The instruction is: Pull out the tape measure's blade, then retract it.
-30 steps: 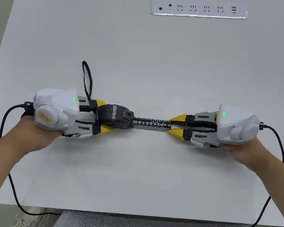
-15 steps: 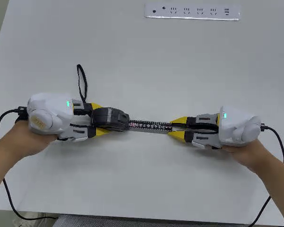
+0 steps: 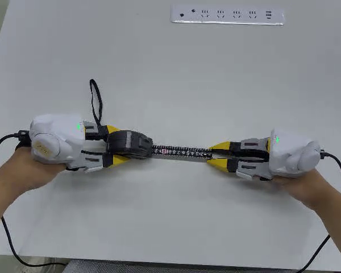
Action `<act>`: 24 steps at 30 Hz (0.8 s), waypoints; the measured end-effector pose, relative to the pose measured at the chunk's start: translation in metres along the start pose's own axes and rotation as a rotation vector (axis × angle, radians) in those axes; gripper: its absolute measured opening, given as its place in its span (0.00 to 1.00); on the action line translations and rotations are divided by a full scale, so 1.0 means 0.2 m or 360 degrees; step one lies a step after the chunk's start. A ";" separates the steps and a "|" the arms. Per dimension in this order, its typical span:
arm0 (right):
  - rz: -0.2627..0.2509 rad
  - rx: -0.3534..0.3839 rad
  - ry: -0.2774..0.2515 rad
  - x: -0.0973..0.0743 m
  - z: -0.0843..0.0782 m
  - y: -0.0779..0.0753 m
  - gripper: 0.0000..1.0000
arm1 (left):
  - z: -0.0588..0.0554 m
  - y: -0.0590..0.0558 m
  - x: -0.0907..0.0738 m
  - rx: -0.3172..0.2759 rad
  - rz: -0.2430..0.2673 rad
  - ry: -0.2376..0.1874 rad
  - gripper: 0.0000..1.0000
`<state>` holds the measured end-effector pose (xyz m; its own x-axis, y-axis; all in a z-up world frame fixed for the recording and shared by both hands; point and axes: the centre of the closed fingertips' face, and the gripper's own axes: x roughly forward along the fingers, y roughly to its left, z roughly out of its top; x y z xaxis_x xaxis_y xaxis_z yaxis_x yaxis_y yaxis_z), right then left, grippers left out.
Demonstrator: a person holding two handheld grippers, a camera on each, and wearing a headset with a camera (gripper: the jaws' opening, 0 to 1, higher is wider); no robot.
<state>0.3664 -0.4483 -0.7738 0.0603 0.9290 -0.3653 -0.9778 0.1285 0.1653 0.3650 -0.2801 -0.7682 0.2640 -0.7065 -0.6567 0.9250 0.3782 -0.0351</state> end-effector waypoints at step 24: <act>-0.0038 0.0022 -0.0012 -0.12 -0.01 0.00 0.09 | 0.00 0.00 0.00 0.0006 0.0001 0.0014 0.29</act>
<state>0.3644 -0.4721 -0.7674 0.0849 0.9282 -0.3624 -0.9732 0.1552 0.1695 0.3644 -0.2800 -0.7684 0.2624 -0.7011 -0.6631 0.9258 0.3767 -0.0320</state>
